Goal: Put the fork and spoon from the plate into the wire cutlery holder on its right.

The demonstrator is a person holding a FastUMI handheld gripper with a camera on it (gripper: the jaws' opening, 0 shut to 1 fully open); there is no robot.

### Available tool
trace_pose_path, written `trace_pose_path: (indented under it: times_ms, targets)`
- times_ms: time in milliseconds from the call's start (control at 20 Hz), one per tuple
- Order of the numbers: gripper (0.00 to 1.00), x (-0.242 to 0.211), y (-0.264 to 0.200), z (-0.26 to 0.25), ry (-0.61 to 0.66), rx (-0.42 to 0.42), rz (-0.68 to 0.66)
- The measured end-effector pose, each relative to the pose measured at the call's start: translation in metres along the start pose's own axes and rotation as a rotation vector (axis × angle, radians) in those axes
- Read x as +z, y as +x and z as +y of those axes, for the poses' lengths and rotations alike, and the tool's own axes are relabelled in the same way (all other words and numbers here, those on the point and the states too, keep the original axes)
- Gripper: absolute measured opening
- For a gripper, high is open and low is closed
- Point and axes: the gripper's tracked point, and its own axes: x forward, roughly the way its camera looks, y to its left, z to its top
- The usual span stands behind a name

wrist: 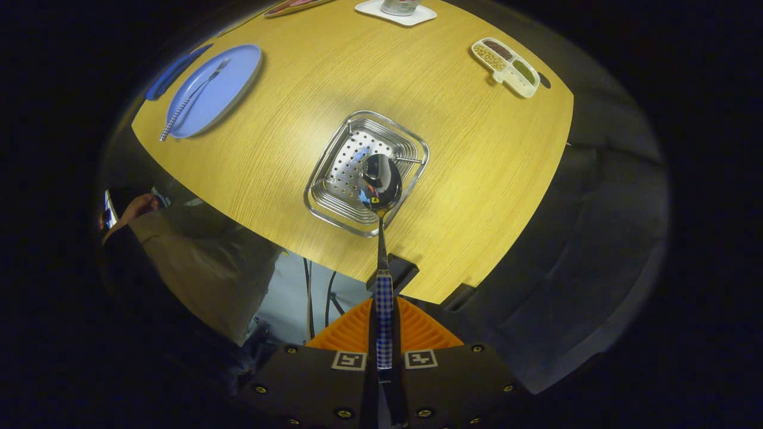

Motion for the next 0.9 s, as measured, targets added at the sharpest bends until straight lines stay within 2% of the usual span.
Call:
trace_pose_path:
  times_ms: [450,750,900]
  targets:
    - [0.09,0.024,0.017,-0.007,-0.074,-0.008,0.082]
    - [0.09,0.036,0.019,0.001,-0.019,0.053,0.101]
    - [0.13,0.038,0.018,0.003,0.02,0.081,0.09]
